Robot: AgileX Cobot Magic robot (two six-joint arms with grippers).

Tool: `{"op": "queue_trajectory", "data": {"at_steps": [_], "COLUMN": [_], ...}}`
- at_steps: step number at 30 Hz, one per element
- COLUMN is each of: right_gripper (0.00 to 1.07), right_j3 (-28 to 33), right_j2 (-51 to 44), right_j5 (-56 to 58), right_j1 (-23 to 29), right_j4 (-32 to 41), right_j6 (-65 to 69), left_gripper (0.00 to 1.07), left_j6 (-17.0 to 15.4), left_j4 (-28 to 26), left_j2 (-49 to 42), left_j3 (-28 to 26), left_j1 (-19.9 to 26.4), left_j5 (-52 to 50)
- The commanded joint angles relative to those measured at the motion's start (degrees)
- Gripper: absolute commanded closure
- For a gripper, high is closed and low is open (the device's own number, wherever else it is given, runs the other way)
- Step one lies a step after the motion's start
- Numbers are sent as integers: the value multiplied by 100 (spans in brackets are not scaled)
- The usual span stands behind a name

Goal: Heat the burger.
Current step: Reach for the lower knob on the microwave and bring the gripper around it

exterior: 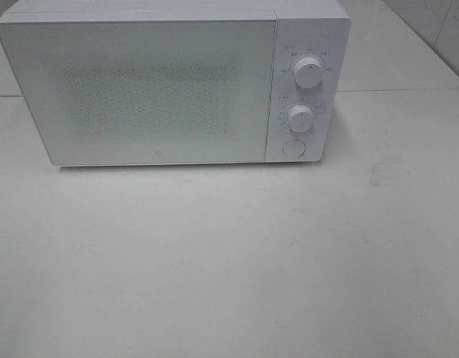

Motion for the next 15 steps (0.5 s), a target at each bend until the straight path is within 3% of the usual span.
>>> {"op": "queue_trajectory", "data": {"at_steps": [1, 9, 15], "right_gripper": [31, 31, 30], "right_j3": [-46, -46, -46], "right_j2": [120, 1427, 1908], "right_j5": [-155, -1226, -1644], "right_j1": [-40, -40, -40], "right_j4": [-63, -63, -29], "right_j6": [52, 52, 63], "left_gripper": [6, 6, 6], "left_j6": [-6, -6, -6], "left_j4": [-11, -11, -11], "left_j2": [-143, -143, -143], "left_j3": [23, 23, 23], "left_j1": [23, 23, 23], "left_j5": [-46, -46, -46]}}
